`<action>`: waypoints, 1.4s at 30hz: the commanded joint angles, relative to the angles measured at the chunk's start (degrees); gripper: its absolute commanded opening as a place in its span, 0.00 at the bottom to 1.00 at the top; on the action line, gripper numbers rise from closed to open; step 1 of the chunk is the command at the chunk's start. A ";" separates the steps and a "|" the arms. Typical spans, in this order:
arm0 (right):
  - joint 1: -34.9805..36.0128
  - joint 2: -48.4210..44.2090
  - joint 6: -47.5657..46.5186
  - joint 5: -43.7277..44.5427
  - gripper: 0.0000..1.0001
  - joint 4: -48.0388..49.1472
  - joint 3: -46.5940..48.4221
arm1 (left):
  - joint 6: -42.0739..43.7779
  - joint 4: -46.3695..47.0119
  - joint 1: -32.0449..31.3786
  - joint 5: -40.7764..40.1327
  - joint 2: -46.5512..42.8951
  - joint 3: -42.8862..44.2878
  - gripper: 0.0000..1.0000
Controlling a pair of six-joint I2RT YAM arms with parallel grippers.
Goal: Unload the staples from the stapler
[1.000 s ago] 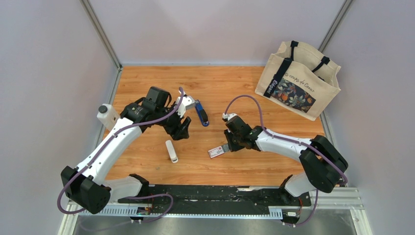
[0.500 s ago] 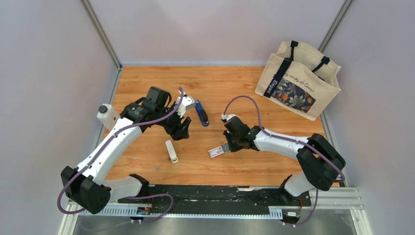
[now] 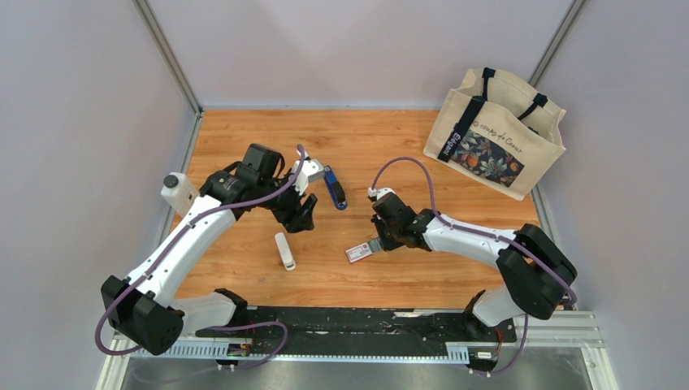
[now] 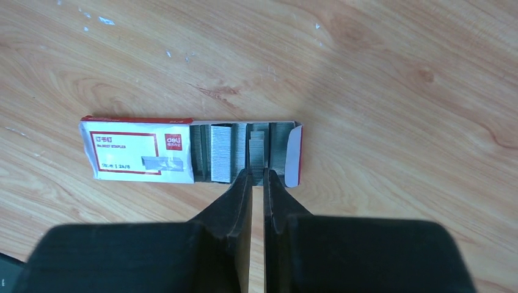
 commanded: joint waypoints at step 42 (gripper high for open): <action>2.28 26.44 4.35 46.85 0.03 -20.06 22.57 | 2.00 -2.31 -0.07 0.62 -1.80 1.64 0.73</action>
